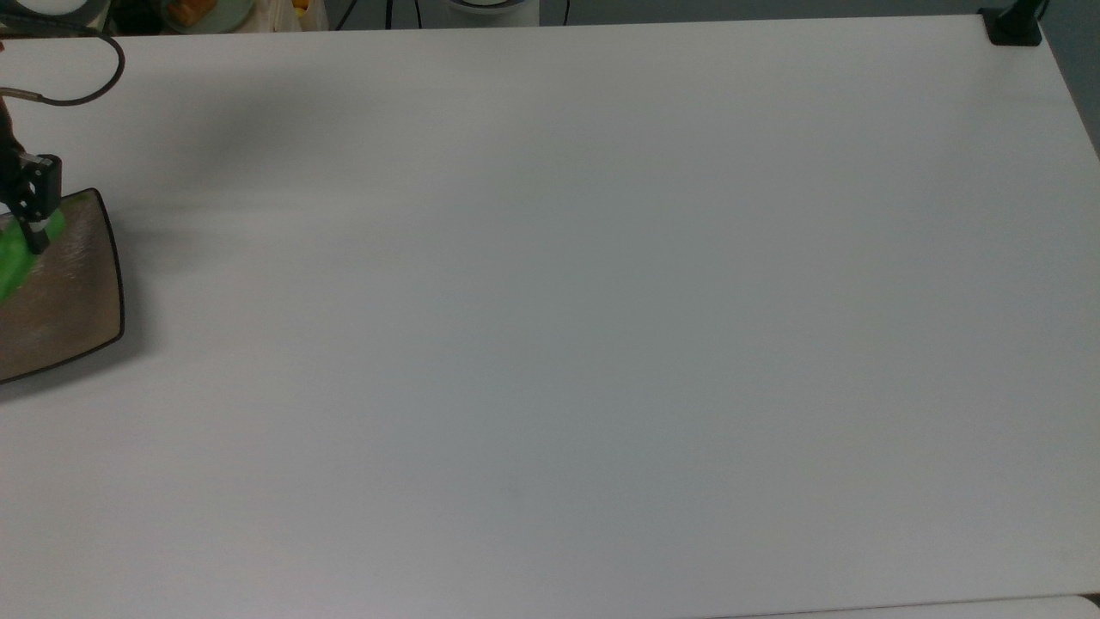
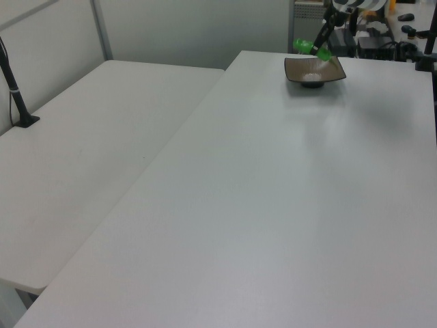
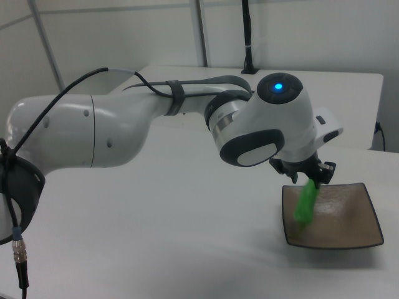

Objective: Chili peppers are placed on a ceramic plate

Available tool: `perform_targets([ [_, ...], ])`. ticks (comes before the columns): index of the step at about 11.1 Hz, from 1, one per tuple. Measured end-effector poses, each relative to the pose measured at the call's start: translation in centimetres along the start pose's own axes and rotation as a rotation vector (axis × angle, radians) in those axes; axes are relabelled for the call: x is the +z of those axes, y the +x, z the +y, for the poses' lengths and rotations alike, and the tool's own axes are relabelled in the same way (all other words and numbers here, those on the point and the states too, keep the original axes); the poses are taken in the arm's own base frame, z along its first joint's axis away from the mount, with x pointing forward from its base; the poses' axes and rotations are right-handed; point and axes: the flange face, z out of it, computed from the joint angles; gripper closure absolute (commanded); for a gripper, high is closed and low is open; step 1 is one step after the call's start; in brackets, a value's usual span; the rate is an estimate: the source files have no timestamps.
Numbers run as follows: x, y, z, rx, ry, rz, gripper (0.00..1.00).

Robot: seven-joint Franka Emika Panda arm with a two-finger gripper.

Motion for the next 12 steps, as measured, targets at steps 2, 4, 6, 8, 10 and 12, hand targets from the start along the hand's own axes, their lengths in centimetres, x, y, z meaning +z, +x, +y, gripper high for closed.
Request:
perform_targets([
  [2, 0.1, 0.2, -0.3, -0.003, 0.004, 0.003, 0.0],
  [4, 0.1, 0.3, -0.4, -0.005, 0.005, 0.004, 0.0],
  [6, 0.3, 0.3, -1.0, -0.01, 0.035, -0.018, 0.0],
  [8, -0.3, -0.4, -2.2, -0.05, 0.109, -0.13, 0.0],
  [10, -1.7, -1.1, -4.4, -0.032, 0.237, -0.243, 0.0],
  [12, -2.1, -0.5, -8.2, 0.032, 0.294, -0.338, 0.0],
])
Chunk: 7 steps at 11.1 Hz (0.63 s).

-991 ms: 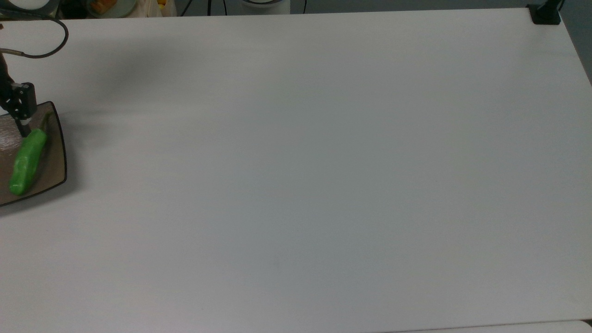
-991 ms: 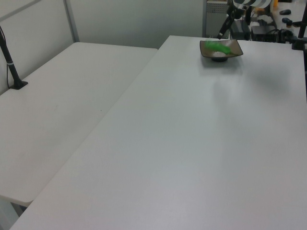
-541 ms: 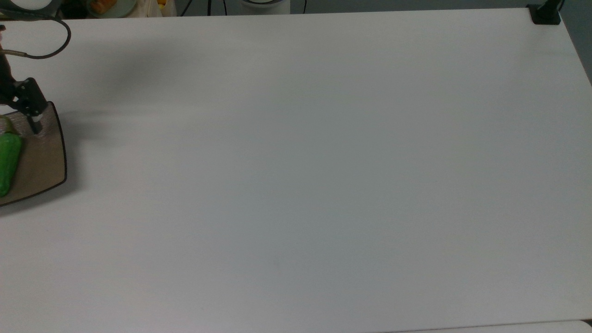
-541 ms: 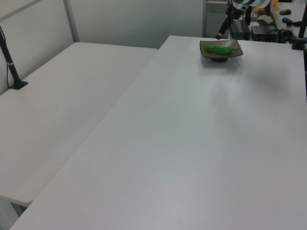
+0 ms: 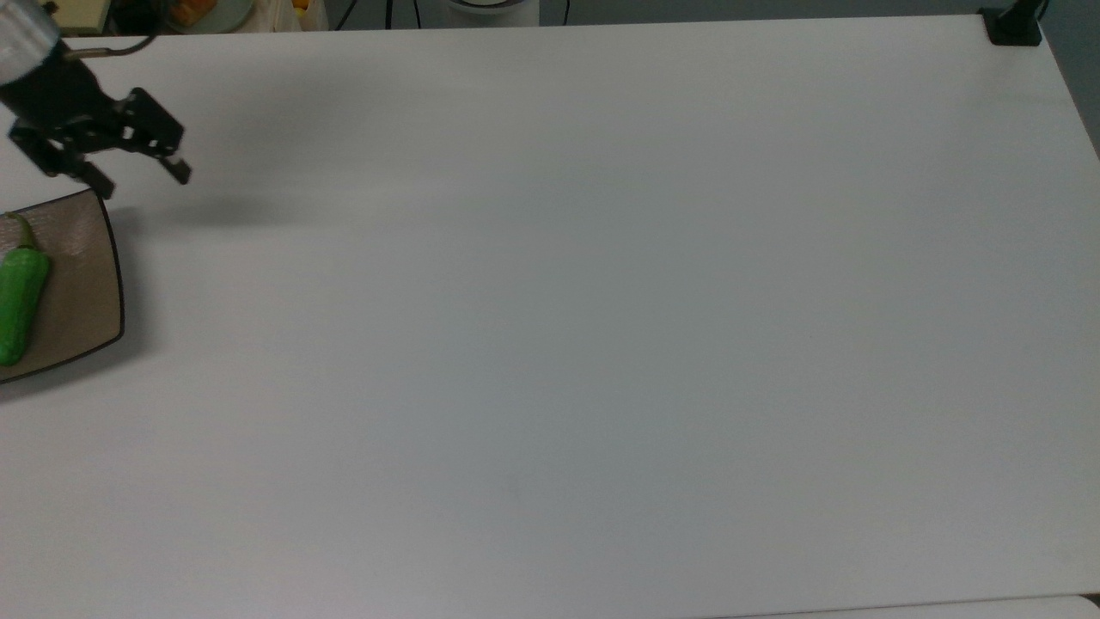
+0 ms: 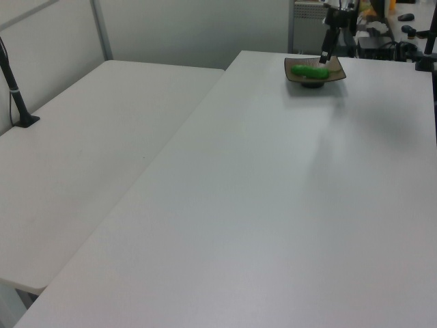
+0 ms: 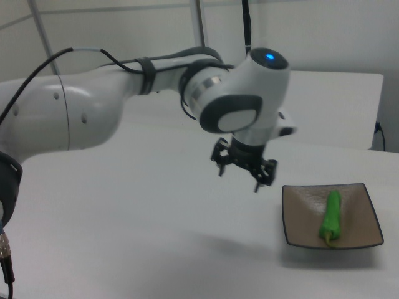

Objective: Chili peppers are placed on a ceramic plate

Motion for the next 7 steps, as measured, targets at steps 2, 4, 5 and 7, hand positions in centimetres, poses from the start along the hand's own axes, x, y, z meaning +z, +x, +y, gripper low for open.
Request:
perform_targets([
  [2, 0.6, 1.7, -6.6, 0.125, -0.038, -0.093, 0.0],
  [4, -0.3, 2.6, -15.2, 0.155, -0.129, -0.134, 0.0],
  [5, -1.0, 2.6, -20.0, 0.143, -0.175, -0.137, 0.0],
  [7, -2.8, 1.7, -27.7, 0.14, -0.276, -0.109, 0.0],
])
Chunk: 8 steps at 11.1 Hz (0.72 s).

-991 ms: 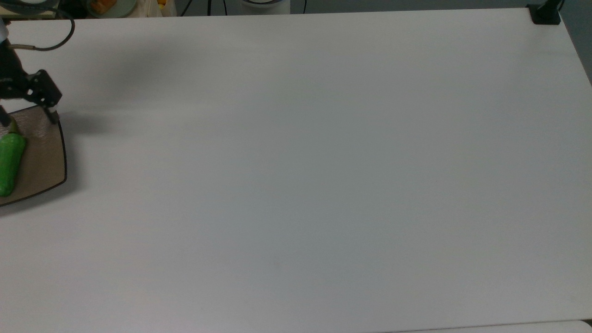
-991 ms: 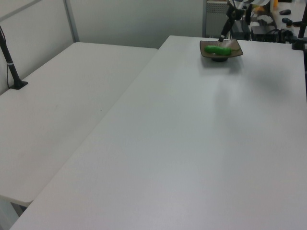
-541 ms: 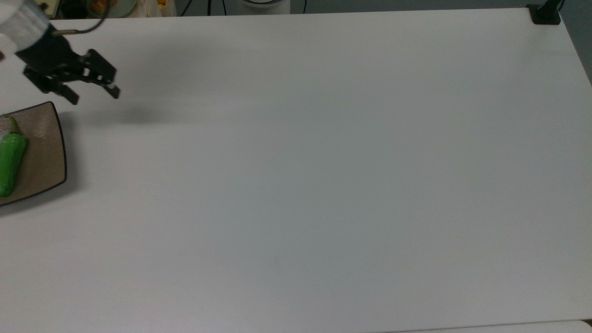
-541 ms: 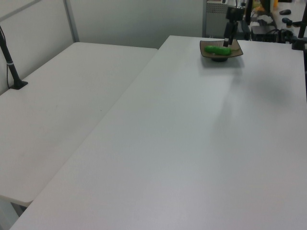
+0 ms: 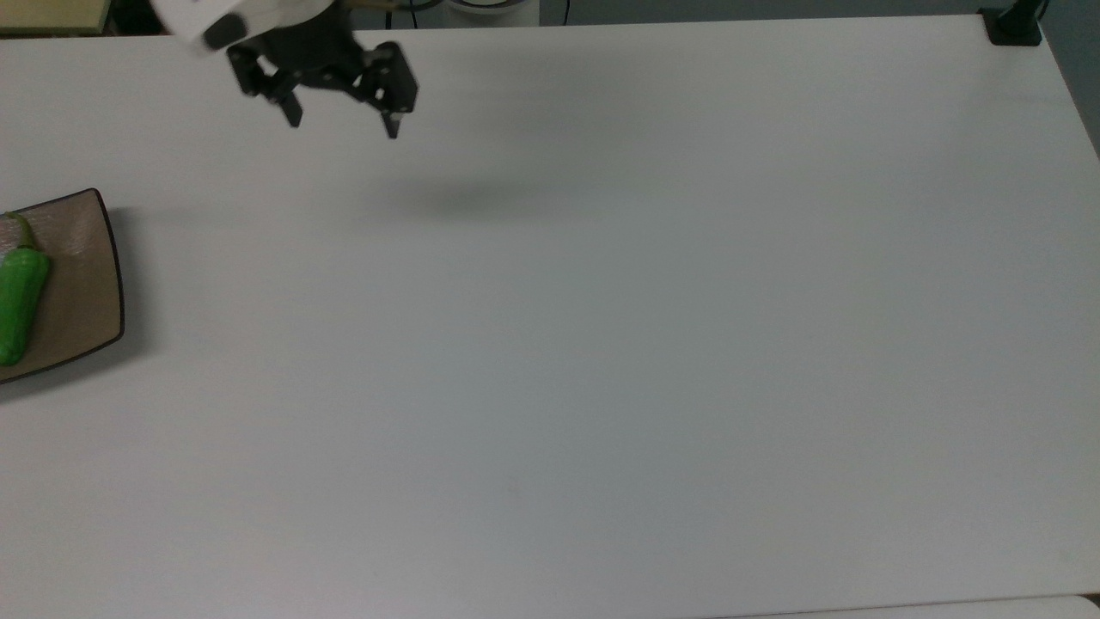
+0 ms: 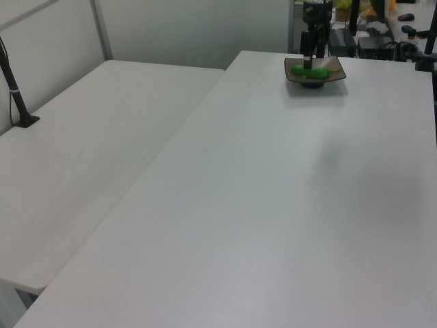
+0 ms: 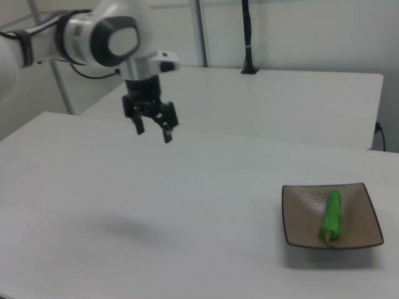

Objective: Chili peppers are placed on a ceramic plate

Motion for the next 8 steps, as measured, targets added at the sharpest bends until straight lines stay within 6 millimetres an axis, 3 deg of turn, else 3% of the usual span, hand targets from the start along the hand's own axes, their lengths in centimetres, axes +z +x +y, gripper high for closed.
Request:
perform_targets([
  [2, -1.7, -2.2, -5.6, -0.065, -0.05, 0.023, 0.0],
  [4, -2.3, -4.0, -8.9, -0.1, -0.046, 0.036, 0.0],
  [6, -1.5, -4.5, -8.9, -0.09, -0.008, 0.033, 0.0],
  [8, -0.6, -4.5, -7.6, -0.084, -0.003, 0.018, 0.0],
])
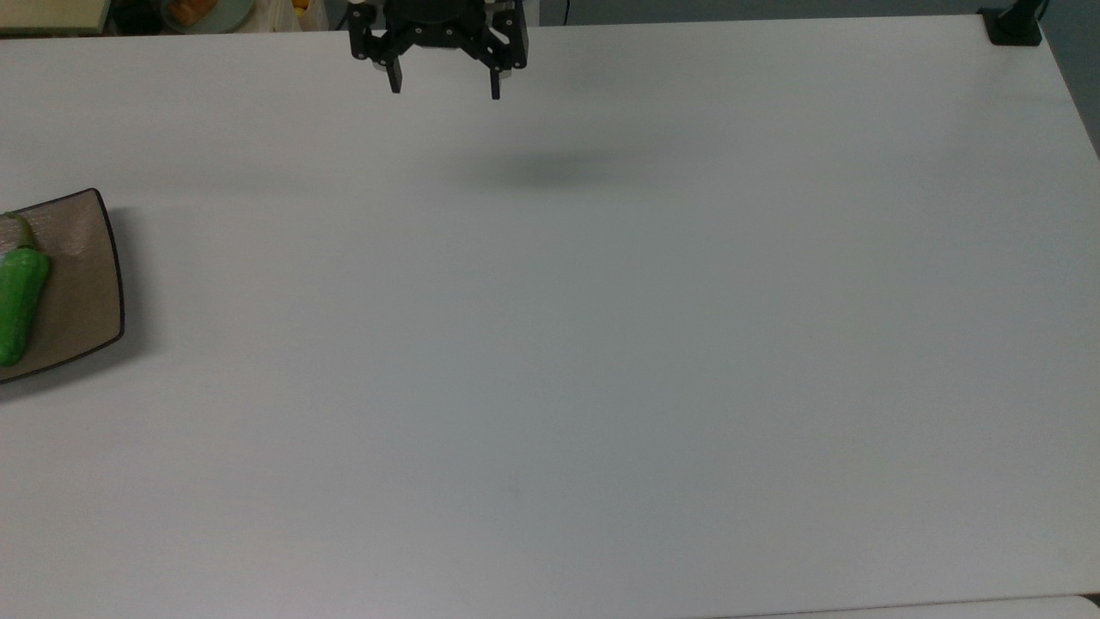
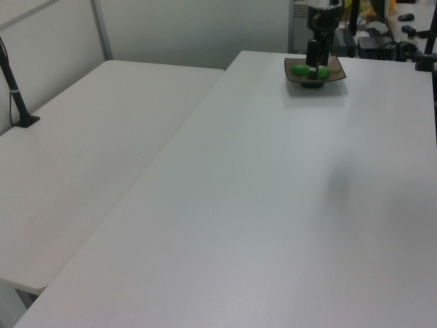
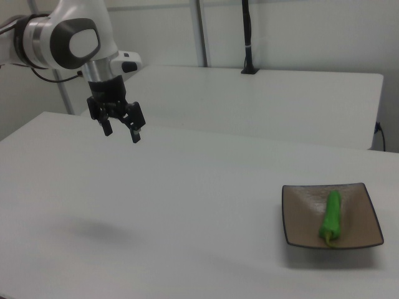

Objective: Chili peppers are placed on a ceramic plate

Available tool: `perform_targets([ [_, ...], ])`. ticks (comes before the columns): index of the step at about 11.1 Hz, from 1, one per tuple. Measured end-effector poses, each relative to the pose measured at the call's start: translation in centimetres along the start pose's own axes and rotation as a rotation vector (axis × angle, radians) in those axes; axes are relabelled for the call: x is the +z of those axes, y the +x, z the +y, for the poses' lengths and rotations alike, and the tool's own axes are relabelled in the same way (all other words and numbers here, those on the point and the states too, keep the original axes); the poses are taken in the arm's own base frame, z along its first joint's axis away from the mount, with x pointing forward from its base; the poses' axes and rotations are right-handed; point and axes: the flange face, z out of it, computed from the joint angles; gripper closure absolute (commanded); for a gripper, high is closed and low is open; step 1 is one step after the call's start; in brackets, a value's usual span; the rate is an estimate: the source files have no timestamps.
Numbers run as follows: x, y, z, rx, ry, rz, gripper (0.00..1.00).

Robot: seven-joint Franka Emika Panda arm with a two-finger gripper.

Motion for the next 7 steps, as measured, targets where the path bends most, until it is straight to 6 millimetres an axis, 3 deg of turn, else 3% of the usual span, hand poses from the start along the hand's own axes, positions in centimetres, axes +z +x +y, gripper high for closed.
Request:
perform_targets([
  [7, 0.13, 0.01, 0.66, -0.004, 0.006, -0.003, 0.0],
])
